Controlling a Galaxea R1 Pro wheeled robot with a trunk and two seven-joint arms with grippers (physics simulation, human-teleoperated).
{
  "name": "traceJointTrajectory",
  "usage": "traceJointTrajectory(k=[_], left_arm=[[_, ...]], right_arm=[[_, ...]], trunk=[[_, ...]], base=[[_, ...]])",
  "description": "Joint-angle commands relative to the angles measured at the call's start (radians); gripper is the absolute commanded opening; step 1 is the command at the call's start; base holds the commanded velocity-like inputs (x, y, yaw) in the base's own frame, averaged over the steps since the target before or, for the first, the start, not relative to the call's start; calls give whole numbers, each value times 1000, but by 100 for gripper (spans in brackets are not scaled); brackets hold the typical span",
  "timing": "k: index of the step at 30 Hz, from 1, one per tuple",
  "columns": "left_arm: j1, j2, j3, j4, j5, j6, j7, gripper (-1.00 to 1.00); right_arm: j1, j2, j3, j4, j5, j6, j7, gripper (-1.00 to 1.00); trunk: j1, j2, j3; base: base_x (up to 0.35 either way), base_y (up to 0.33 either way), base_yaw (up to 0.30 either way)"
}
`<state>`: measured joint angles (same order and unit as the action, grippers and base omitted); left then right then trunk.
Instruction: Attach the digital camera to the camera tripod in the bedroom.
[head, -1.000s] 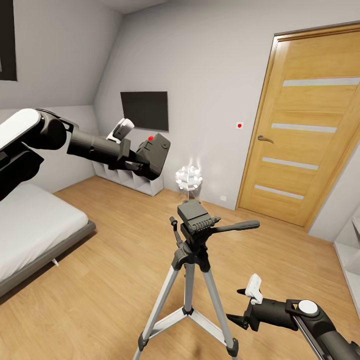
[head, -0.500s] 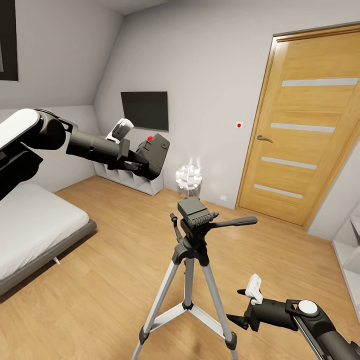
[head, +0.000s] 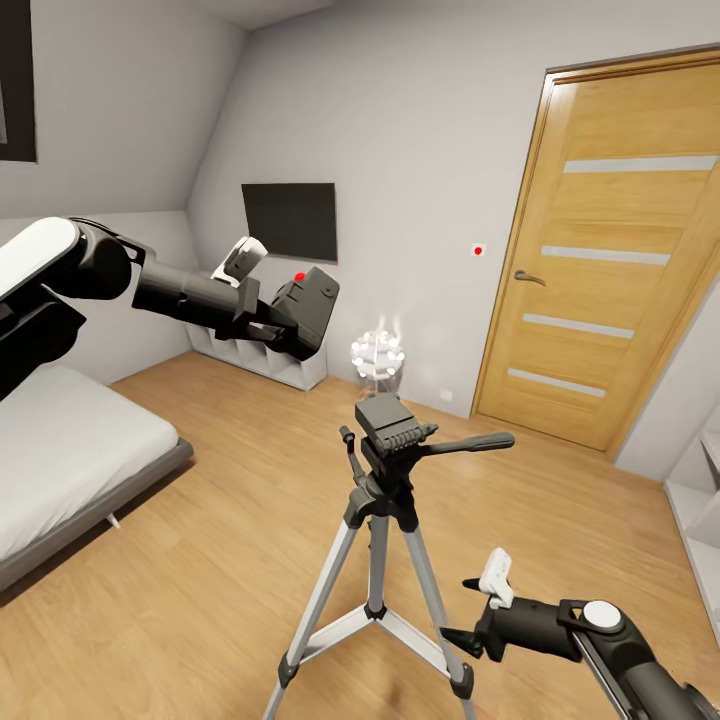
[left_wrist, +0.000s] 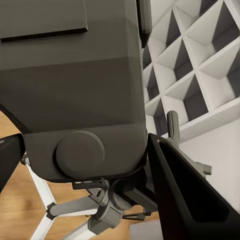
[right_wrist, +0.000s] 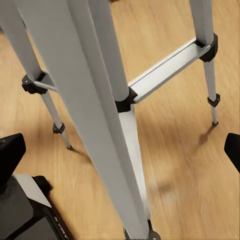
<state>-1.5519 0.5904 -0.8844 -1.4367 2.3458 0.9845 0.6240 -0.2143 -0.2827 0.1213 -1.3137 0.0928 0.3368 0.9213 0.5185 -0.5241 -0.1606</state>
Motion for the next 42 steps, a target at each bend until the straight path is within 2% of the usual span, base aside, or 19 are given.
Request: traceJointTrajectory(k=[1,3,4,8,13,28,42], left_arm=[[-2,1,-2,-1,10,-1,6,-100],[-2,1,-2,-1,10,-1,6,-100],[-2,1,-2,-1,10,-1,6,-100],[-2,0,-2,-1,10,-1,6,-100],[-2,0,-2,-1,10,-1,6,-100],[-2,-1,-2,-1,10,-1,6,-100],[-2,0,-2,0,10,-1,6,-100]], right_arm=[[-2,10,-1,-1,4,9,3,100],[-5,30,-3,0,3,21,1,100],[-5,30,-3,0,3,21,1,100],[-7,60,-4,1,3,47,-20,100],[-8,74,-2,2,4,60,-62,100],[-10,85,-2,2,1,68,-114,100],[-9,88,1,1,1,60,-132,100]], trunk=[[0,-2,-2],[0,-2,-2],[0,-2,-2],[0,-2,-2],[0,-2,-2],[0,-2,-2],[0,-2,-2]], base=[[-1,0,0],[0,0,0],[0,0,0],[0,0,0],[0,0,0],[0,0,0],[0,0,0]])
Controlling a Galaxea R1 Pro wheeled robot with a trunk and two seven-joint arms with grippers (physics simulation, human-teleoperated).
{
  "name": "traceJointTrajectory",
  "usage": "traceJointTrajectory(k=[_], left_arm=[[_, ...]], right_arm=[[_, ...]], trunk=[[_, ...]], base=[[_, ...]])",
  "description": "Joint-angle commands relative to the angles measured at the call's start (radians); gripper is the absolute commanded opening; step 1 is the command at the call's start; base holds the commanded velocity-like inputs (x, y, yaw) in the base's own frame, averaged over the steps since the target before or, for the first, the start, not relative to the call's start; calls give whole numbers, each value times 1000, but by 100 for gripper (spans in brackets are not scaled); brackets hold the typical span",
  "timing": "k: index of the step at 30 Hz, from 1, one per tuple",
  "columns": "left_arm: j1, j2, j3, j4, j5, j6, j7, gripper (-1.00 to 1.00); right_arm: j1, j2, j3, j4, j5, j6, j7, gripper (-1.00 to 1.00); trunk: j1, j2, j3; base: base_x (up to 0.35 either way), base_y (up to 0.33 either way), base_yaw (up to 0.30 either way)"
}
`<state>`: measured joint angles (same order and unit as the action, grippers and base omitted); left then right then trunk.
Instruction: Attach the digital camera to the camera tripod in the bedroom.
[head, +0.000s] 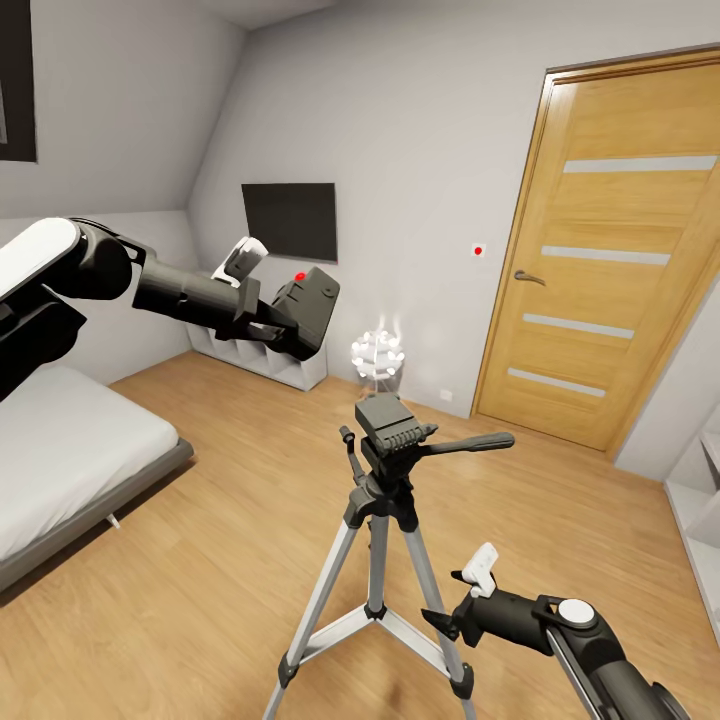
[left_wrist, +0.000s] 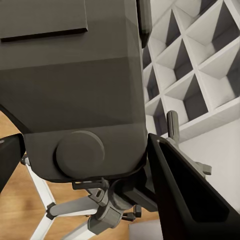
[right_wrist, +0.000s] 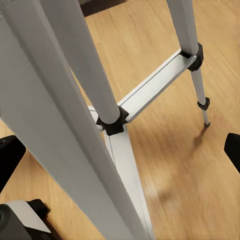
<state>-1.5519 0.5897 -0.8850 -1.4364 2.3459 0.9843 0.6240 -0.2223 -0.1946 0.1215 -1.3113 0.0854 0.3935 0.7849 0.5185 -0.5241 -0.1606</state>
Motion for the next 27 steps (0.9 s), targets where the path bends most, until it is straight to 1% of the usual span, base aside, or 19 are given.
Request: traceJointTrajectory(k=[1,21,27], left_arm=[[-2,1,-2,0,10,-1,6,-100],[-2,1,-2,0,10,-1,6,-100],[-2,-1,-2,0,10,-1,7,-100]], right_arm=[[-1,0,1,-2,8,2,4,100],[0,0,4,-1,11,1,3,100],[0,6,4,0,12,1,-2,100]], trunk=[[0,-2,-2],[0,-2,-2],[0,-2,-2]], base=[[0,0,0],[0,0,0],[0,0,0]])
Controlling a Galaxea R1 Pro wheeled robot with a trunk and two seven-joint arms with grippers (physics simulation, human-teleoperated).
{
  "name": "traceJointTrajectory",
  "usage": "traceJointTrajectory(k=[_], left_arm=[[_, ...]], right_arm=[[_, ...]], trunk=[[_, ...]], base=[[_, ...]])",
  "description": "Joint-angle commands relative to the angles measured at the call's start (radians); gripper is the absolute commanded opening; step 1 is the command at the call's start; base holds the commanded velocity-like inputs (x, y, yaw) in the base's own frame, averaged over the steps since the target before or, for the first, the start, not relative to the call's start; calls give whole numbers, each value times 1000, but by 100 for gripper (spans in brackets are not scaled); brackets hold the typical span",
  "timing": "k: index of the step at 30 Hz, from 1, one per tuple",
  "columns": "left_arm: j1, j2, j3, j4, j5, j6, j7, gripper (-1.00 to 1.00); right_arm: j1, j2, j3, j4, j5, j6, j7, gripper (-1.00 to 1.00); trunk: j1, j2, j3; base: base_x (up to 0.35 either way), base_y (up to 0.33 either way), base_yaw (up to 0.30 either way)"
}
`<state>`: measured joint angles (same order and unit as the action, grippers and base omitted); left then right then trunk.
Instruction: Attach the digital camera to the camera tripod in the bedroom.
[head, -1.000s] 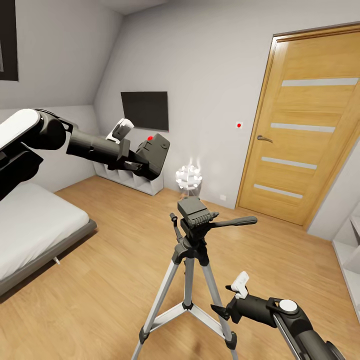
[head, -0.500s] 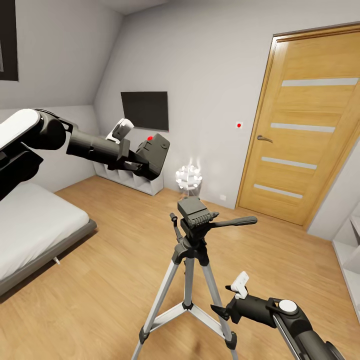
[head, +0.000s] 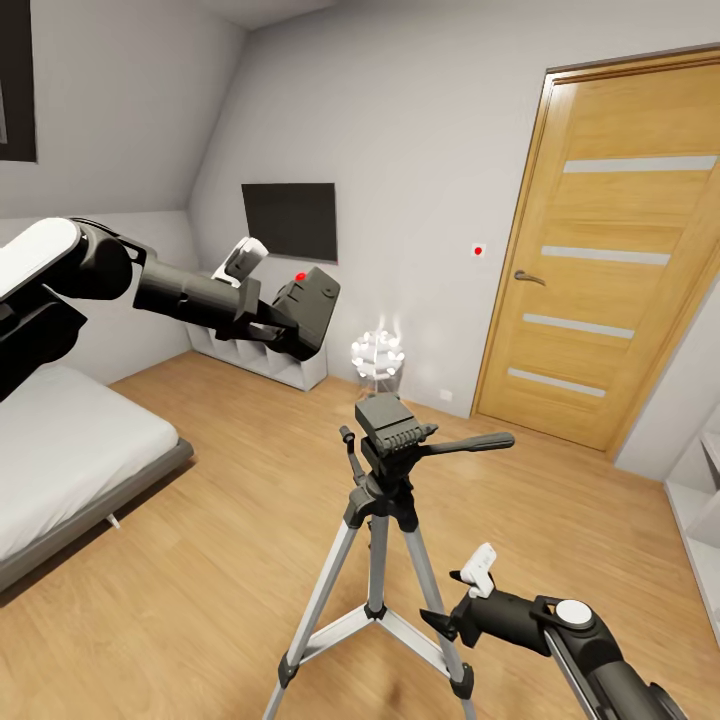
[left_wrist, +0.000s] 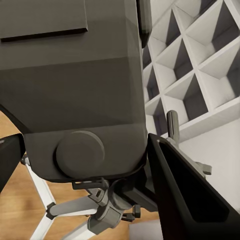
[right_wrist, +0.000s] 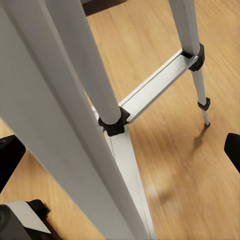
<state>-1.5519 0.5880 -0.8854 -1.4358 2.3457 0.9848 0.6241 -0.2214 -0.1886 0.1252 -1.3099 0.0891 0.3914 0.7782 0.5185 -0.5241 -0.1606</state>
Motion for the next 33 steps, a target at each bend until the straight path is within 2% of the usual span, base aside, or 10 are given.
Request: traceJointTrajectory(k=[1,33], left_arm=[[-2,1,-2,-1,10,-1,6,-100],[-12,-12,0,0,10,0,6,-100]], right_arm=[[-1,1,0,-2,8,3,2,100],[-1,31,2,0,10,4,-19,100]], trunk=[[0,-2,-2],[0,-2,-2]], base=[[0,0,0],[0,0,0]])
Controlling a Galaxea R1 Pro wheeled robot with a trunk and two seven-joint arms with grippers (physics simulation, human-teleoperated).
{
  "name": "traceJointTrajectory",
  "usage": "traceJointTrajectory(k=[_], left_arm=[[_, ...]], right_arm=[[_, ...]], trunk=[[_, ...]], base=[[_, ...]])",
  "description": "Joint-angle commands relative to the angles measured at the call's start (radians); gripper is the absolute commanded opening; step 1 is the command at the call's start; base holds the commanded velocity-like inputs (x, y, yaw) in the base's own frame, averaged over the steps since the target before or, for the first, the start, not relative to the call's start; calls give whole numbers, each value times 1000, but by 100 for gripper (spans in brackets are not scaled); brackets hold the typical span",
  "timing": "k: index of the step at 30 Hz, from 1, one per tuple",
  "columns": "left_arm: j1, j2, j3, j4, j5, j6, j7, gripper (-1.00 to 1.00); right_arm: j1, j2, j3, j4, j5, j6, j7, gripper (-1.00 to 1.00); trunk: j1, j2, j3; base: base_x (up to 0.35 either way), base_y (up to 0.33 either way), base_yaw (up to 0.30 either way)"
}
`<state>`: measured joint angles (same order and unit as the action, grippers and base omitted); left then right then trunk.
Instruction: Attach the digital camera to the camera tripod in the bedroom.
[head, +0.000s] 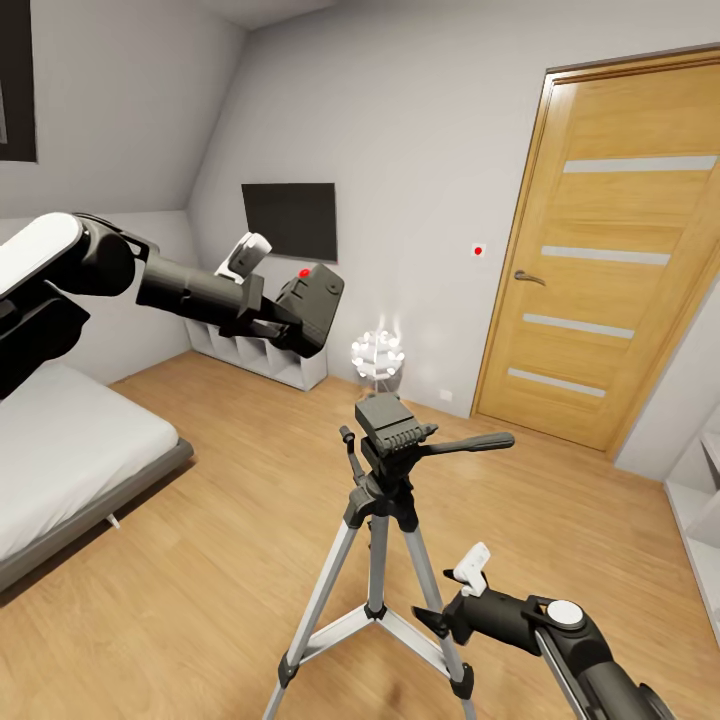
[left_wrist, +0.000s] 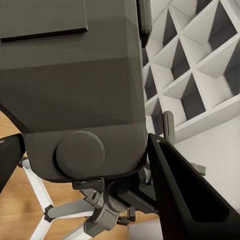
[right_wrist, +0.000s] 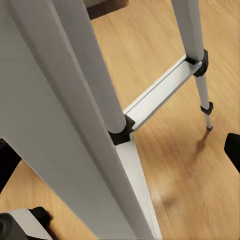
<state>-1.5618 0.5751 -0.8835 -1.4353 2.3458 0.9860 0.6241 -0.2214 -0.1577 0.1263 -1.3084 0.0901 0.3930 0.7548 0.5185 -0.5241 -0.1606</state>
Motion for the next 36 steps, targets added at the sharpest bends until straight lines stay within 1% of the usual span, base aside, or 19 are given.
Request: traceJointTrajectory(k=[1,8,16,20,25,30,36], left_arm=[[-2,0,-2,-1,10,-1,6,-100],[-3,-1,-2,-1,10,0,6,-100],[-3,-8,-2,0,10,1,6,-100],[-3,-14,-2,1,10,1,6,-100],[-3,-17,-2,1,10,2,6,-100],[-4,-21,-2,0,10,6,6,-100],[-36,-23,-9,-9,10,14,5,-100]], right_arm=[[-1,2,0,-2,9,3,5,100],[-1,10,1,-2,9,2,1,100],[-1,13,2,-2,8,-1,-11,100],[-1,13,2,-2,10,-4,-26,100],[-1,13,3,-1,16,-6,-51,100],[-1,14,4,1,20,-7,-63,100],[-1,14,9,5,21,-7,-70,100]], trunk=[[0,-2,-2],[0,-2,-2],[0,-2,-2],[0,-2,-2],[0,-2,-2],[0,-2,-2],[0,-2,-2]], base=[[0,0,0],[0,0,0],[0,0,0],[0,0,0],[0,0,0],[0,0,0],[0,0,0]])
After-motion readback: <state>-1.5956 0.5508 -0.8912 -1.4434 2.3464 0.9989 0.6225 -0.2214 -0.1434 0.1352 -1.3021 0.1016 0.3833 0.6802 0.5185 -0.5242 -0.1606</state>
